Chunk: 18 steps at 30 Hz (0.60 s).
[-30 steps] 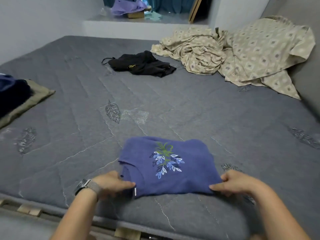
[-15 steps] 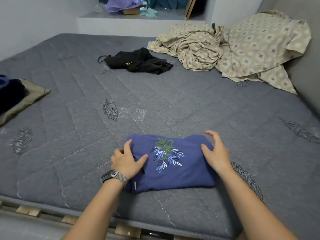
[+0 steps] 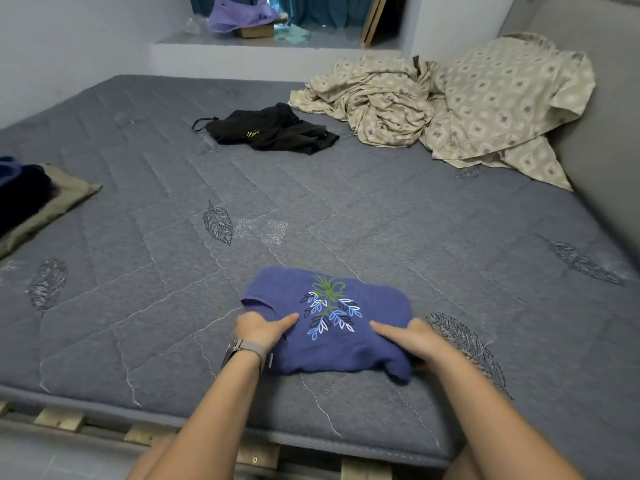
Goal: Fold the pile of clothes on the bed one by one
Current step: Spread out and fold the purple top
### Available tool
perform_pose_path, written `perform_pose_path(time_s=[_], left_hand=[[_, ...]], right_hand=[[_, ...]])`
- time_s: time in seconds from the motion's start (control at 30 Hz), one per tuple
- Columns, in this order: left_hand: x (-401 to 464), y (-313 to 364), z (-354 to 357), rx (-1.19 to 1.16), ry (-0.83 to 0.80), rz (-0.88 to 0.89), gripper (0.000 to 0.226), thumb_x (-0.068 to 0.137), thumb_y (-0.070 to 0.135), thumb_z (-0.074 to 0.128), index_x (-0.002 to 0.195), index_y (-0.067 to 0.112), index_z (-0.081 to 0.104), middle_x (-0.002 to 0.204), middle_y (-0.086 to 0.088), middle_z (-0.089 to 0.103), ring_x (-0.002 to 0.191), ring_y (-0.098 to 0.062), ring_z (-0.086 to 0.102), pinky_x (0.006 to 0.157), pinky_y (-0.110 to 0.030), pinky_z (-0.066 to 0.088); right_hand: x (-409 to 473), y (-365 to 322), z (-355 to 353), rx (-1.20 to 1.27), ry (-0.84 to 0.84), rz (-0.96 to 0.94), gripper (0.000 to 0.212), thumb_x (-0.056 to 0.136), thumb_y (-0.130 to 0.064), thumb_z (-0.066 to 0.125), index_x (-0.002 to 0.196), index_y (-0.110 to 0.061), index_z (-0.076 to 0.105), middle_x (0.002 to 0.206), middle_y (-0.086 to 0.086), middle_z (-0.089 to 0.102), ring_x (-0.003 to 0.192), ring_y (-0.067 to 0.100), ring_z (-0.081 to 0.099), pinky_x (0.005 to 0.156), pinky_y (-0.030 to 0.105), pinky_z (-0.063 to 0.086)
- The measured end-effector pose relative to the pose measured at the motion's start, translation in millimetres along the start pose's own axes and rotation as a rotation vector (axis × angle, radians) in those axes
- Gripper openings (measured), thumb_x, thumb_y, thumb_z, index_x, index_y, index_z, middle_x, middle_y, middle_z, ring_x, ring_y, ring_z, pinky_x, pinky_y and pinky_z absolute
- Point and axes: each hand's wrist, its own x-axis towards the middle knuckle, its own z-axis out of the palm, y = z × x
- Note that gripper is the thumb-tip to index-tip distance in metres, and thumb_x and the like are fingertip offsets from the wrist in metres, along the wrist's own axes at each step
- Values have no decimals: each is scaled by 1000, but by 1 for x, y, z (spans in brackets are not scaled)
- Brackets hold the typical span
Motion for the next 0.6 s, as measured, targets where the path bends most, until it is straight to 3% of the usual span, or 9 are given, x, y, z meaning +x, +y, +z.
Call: perform_pose_path(time_s=[0.1, 0.2, 0.37, 0.43, 0.47, 0.5, 0.53, 0.57, 0.6], left_hand=[[-22, -5, -4, -546, -191, -84, 39, 75, 12, 80, 108, -3, 64, 113, -19, 67, 97, -30, 65, 86, -39, 52], [-50, -12, -22, -758, -298, -38, 22, 83, 10, 71, 102, 0, 67, 105, -20, 70, 96, -34, 67, 85, -44, 54], [-65, -36, -78, -945, -363, 49, 30, 85, 10, 66, 112, -2, 63, 106, -22, 69, 97, -36, 67, 80, -42, 56], [-60, -42, -101, -1012, -325, 47, 34, 85, 9, 65, 116, -4, 60, 106, -24, 69, 97, -36, 68, 76, -41, 58], [-53, -44, -111, -1065, -317, 38, 37, 85, 9, 65, 119, -4, 58, 107, -25, 68, 99, -36, 67, 79, -43, 57], [-43, -44, -121, -1118, -320, 24, 39, 85, 10, 65, 121, -2, 57, 110, -25, 67, 102, -37, 66, 84, -46, 55], [-29, -42, -131, -1169, -335, 22, 41, 84, 11, 65, 123, 0, 56, 112, -24, 67, 105, -37, 65, 88, -49, 53], [-13, -40, -142, -1208, -342, 31, 40, 84, 11, 64, 123, 2, 57, 114, -23, 66, 106, -37, 64, 88, -49, 53], [4, -37, -153, -1240, -333, 44, 38, 84, 10, 64, 122, 4, 58, 114, -22, 67, 105, -36, 65, 85, -47, 54]], right_hand=[[-23, -2, 6, 404, 30, -95, 38, 81, -19, 76, 113, -2, 66, 92, 5, 73, 79, 18, 69, 64, 26, 55], [-53, -6, 7, 754, -31, -171, 31, 88, -17, 66, 117, -5, 63, 102, 9, 73, 93, 20, 71, 78, 31, 59], [-101, -30, 13, 925, -206, -171, 21, 92, -16, 57, 109, -5, 62, 87, 7, 75, 76, 12, 72, 59, 28, 59], [-101, -36, 23, 867, -258, -195, 27, 87, -23, 62, 106, -4, 62, 85, 7, 75, 74, 9, 71, 64, 31, 60], [-99, -47, 34, 828, -273, -204, 42, 80, -32, 68, 109, -3, 61, 96, 12, 73, 82, 13, 70, 73, 38, 60], [-102, -66, 52, 799, -231, -177, 50, 75, -36, 72, 111, -2, 61, 105, 17, 70, 89, 20, 68, 80, 42, 57], [-102, -80, 71, 786, -169, -231, 39, 78, -33, 69, 103, -4, 62, 103, 19, 68, 91, 26, 65, 80, 41, 54], [-84, -102, 87, 721, 38, -325, 18, 85, -26, 62, 88, -9, 60, 92, 19, 66, 86, 29, 62, 72, 37, 50], [-70, -134, 112, 662, 264, -370, 17, 89, -22, 50, 76, -13, 55, 80, 20, 63, 79, 32, 59, 64, 37, 44]])
